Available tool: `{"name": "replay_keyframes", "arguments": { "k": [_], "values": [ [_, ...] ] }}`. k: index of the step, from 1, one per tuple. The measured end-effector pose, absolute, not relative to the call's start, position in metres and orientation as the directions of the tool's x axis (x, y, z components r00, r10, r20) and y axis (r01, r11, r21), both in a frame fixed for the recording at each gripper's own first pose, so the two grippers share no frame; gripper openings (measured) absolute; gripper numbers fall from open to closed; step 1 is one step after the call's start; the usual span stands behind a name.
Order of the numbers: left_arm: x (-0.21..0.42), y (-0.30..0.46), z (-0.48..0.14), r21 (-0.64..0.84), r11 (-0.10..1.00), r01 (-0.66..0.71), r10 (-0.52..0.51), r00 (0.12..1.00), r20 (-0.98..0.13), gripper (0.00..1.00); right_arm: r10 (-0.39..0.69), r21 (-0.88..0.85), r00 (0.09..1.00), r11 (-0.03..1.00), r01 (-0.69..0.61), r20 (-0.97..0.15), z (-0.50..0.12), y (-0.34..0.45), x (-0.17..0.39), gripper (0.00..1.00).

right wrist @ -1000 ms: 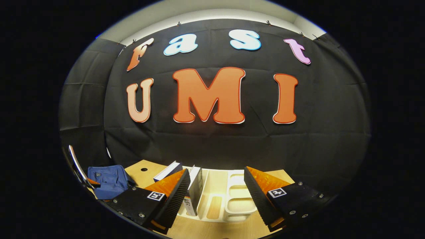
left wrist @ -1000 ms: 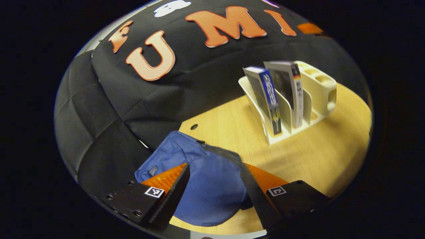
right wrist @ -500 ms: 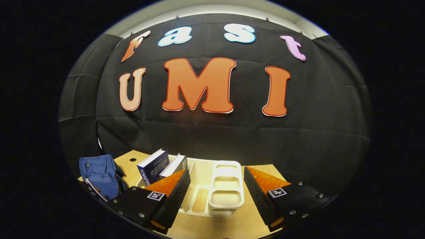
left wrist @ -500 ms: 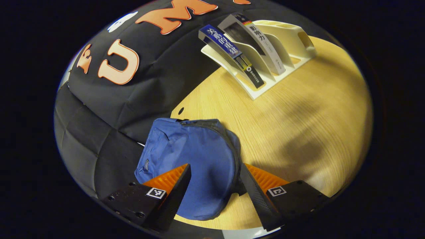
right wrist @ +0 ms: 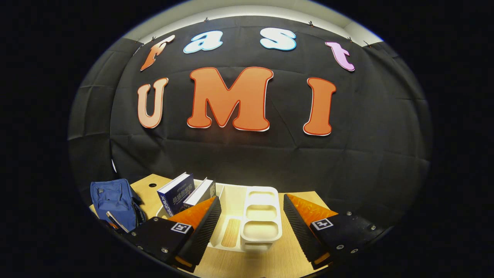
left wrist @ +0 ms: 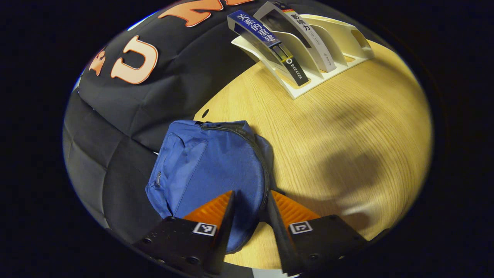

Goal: Open the schoolbag, grab two books from the bookshelf and put them into the schoolbag.

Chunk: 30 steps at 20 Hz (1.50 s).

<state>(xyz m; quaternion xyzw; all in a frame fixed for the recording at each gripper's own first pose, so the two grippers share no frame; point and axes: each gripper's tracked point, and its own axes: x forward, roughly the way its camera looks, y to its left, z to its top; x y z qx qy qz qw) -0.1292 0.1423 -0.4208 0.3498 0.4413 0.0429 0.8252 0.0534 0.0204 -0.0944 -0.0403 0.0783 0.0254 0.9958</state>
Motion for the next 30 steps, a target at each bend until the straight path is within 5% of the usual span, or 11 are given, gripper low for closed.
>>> {"name": "replay_keyframes", "arguments": {
  "k": [1,6,20,30],
  "values": [
    [-0.13,0.142,-0.417,0.607,0.76,0.234,0.376,0.604,-0.703,0.42,0.047,-0.076,0.986,0.995,-0.06,-0.161,-0.095,0.023,0.054,0.97],
    [-0.125,0.145,-0.401,0.503,0.845,0.18,0.327,0.57,-0.754,0.13,0.097,-0.059,0.983,0.993,-0.107,-0.153,-0.088,0.046,0.056,0.96],
    [-0.078,0.182,-0.255,0.245,0.968,0.06,0.134,0.699,-0.702,0.01,0.39,0.046,0.867,0.917,-0.396,-0.311,-0.093,0.175,0.077,0.97],
    [-0.035,0.221,-0.188,0.106,0.99,0.092,0.008,0.716,-0.698,0.0,0.331,-0.019,0.771,0.914,-0.406,-0.544,-0.12,0.238,0.129,0.97]
  ]
}}
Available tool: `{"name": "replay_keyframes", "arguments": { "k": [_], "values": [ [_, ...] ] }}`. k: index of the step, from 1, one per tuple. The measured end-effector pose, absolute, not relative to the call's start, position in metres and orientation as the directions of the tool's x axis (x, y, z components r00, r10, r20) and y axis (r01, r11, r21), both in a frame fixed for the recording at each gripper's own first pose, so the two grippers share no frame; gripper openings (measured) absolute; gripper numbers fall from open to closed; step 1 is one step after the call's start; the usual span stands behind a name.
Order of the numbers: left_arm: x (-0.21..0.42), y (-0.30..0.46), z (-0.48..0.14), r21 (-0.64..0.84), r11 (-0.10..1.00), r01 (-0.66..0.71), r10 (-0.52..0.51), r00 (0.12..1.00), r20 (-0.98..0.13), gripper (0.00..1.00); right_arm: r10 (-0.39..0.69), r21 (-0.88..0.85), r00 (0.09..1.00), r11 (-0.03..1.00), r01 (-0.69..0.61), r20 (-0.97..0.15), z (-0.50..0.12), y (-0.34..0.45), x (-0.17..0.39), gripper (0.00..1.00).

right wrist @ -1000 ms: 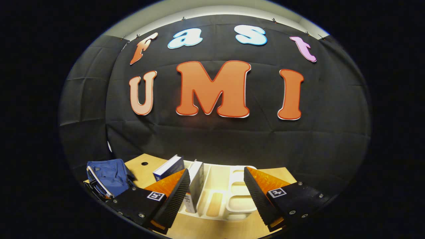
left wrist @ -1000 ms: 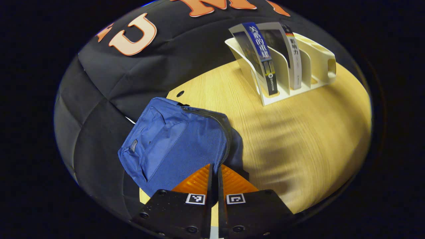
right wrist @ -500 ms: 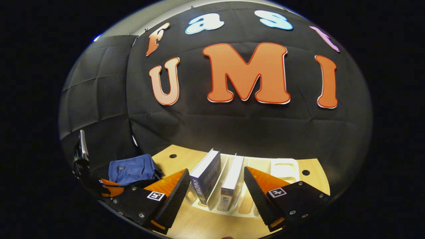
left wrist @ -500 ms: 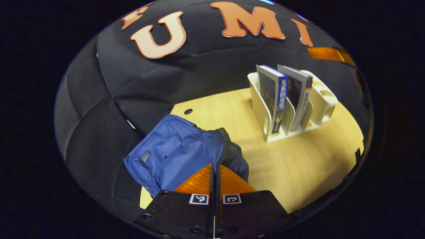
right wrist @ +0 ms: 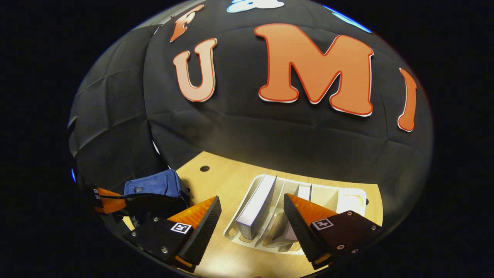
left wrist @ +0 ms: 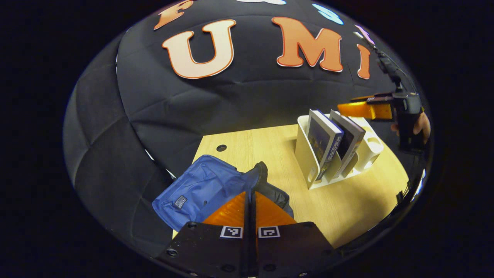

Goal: Open the schoolbag, grab two books from the bookshelf and put them into the schoolbag.

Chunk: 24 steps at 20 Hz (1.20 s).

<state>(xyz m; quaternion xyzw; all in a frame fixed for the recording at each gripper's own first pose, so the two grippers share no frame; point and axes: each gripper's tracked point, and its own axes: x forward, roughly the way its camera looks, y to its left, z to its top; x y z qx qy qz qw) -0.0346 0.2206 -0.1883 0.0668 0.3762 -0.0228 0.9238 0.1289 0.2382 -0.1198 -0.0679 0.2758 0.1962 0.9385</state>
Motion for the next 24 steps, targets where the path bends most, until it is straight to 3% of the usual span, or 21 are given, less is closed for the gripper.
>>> {"name": "replay_keyframes", "arguments": {
  "k": [11,14,21,22,23,24],
  "values": [
    [-0.002,0.249,-0.162,0.085,0.973,0.214,-0.077,0.652,-0.754,0.01,0.104,-0.107,0.588,0.944,-0.313,-0.802,-0.186,0.248,0.168,0.93],
    [0.003,0.246,-0.167,0.054,0.972,0.228,-0.109,0.646,-0.755,0.0,0.043,-0.129,0.511,0.946,-0.298,-0.859,-0.211,0.249,0.17,0.75],
    [0.002,0.242,-0.178,-0.048,0.97,0.24,-0.195,0.637,-0.746,0.01,-0.082,-0.179,0.342,0.948,-0.264,-0.936,-0.265,0.24,0.171,0.53],
    [0.001,0.241,-0.179,-0.056,0.969,0.24,-0.2,0.633,-0.748,0.01,-0.075,-0.161,0.319,0.954,-0.252,-0.945,-0.269,0.241,0.17,0.42],
    [0.001,0.241,-0.18,-0.064,0.968,0.243,-0.208,0.633,-0.746,0.01,-0.08,-0.154,0.296,0.959,-0.238,-0.952,-0.271,0.239,0.168,0.5],
    [0.001,0.239,-0.182,-0.075,0.967,0.243,-0.216,0.629,-0.747,0.01,-0.075,-0.143,0.285,0.964,-0.226,-0.956,-0.271,0.241,0.168,0.48]
  ]
}}
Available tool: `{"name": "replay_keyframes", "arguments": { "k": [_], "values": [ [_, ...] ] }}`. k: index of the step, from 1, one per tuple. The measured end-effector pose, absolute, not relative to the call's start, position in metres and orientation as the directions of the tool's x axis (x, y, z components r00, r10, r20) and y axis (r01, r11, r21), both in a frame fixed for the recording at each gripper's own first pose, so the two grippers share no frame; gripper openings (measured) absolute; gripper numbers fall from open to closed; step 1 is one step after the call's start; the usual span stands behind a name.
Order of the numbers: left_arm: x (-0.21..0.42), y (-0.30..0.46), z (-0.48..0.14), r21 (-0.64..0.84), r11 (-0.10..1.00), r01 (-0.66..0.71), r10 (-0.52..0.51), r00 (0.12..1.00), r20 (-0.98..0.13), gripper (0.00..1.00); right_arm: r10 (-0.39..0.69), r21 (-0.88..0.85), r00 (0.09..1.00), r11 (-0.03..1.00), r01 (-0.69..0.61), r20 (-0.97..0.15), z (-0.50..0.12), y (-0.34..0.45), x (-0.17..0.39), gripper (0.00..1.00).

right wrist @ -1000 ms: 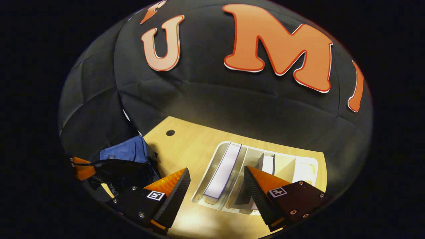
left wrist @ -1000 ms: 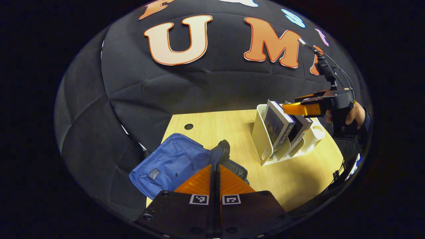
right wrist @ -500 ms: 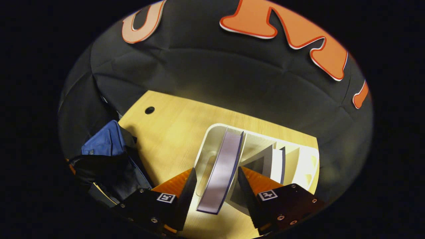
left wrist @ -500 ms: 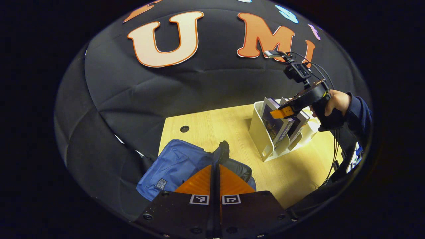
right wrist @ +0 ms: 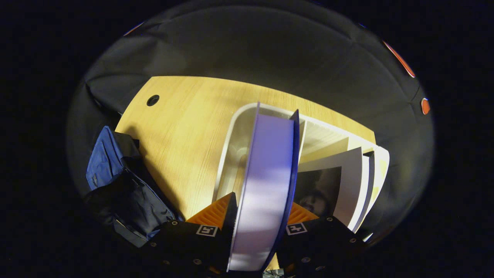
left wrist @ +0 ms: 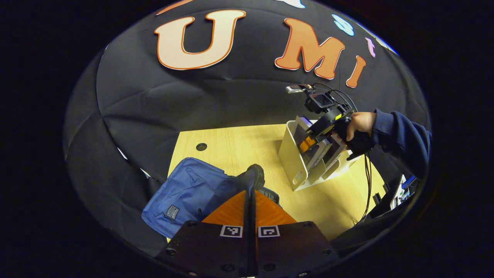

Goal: Open the schoolbag, grab two books from the bookshelf and put them into the schoolbag.

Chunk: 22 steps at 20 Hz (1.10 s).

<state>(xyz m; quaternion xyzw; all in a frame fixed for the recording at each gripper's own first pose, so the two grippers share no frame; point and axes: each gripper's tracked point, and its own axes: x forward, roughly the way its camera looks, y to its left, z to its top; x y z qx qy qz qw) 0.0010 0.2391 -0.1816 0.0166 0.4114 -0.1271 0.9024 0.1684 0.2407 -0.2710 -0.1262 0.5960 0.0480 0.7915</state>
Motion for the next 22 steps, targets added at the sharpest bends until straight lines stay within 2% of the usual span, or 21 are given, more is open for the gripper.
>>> {"name": "replay_keyframes", "arguments": {
  "k": [3,5,10,16,18,22],
  "values": [
    [-0.001,0.237,-0.184,-0.102,0.966,0.239,-0.233,0.621,-0.749,0.0,-0.049,-0.103,0.245,0.971,-0.214,-0.968,-0.271,0.241,0.163,0.44],
    [-0.002,0.236,-0.185,-0.109,0.965,0.239,-0.238,0.62,-0.747,0.01,-0.044,-0.108,0.271,0.968,-0.225,-0.962,-0.257,0.239,0.165,0.42],
    [-0.004,0.235,-0.185,-0.116,0.967,0.227,-0.236,0.625,-0.744,0.0,0.063,-0.011,0.296,0.97,-0.242,-0.953,-0.213,0.236,0.15,0.4],
    [-0.007,0.238,-0.188,-0.11,0.966,0.233,-0.234,0.619,-0.75,0.0,0.177,0.091,0.355,0.965,-0.247,-0.918,-0.144,0.219,0.137,0.4],
    [-0.003,0.243,-0.184,-0.063,0.968,0.243,-0.206,0.625,-0.753,0.01,0.235,0.143,0.373,0.956,-0.258,-0.897,-0.12,0.224,0.124,0.4],
    [0.002,0.246,-0.181,-0.022,0.965,0.262,-0.186,0.623,-0.76,0.0,0.313,0.194,0.45,0.937,-0.291,-0.836,-0.082,0.232,0.101,0.4]
  ]
}}
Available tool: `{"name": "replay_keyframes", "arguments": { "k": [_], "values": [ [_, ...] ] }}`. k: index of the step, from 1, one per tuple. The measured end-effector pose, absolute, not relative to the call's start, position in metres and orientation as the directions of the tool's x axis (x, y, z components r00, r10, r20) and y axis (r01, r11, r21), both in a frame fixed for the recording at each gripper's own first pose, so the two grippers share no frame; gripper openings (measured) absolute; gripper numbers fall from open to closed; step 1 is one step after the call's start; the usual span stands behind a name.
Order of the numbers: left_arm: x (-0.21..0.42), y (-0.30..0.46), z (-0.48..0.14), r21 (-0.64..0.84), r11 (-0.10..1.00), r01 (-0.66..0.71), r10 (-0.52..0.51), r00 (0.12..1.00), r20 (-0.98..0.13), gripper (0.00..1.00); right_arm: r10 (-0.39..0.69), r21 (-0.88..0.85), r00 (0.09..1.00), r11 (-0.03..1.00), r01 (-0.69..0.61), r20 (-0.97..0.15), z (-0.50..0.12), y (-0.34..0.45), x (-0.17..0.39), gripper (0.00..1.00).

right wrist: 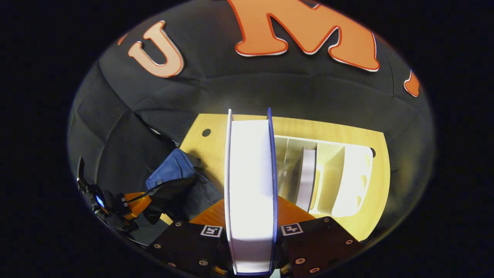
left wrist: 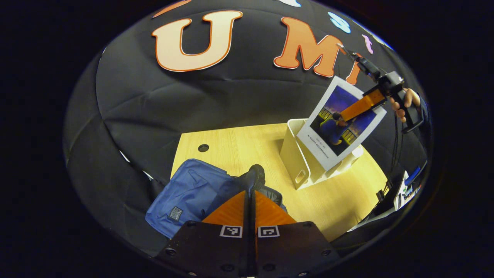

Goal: Open the schoolbag, grab two books from the bookshelf and put them into the schoolbag.

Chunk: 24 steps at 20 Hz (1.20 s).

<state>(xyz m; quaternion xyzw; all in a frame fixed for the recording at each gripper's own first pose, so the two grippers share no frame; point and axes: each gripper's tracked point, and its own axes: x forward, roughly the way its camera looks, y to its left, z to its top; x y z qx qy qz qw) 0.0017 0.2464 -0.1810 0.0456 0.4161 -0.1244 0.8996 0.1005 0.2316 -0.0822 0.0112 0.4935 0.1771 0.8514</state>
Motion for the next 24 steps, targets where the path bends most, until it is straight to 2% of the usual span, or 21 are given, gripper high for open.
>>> {"name": "replay_keyframes", "arguments": {
  "k": [5,10,15,19,24],
  "values": [
    [0.006,0.244,-0.181,-0.01,0.959,0.285,-0.188,0.606,-0.772,0.01,0.453,0.335,0.499,0.889,-0.312,-0.739,-0.047,0.269,0.067,0.4],
    [0.009,0.242,-0.181,-0.017,0.959,0.283,-0.191,0.599,-0.778,0.01,0.564,0.499,0.396,0.826,-0.263,-0.725,-0.091,0.313,0.025,0.4],
    [0.01,0.244,-0.183,-0.025,0.963,0.268,-0.185,0.593,-0.784,0.01,0.591,0.566,0.343,0.805,-0.18,-0.731,-0.151,0.353,0.003,0.4],
    [0.011,0.245,-0.183,-0.024,0.968,0.251,-0.174,0.595,-0.785,0.01,0.593,0.586,0.377,0.797,-0.149,-0.711,-0.178,0.378,0.005,0.4],
    [0.011,0.241,-0.183,-0.023,0.967,0.255,-0.173,0.585,-0.792,0.01,0.618,0.659,0.388,0.752,-0.036,-0.684,-0.215,0.41,-0.008,0.4]
  ]
}}
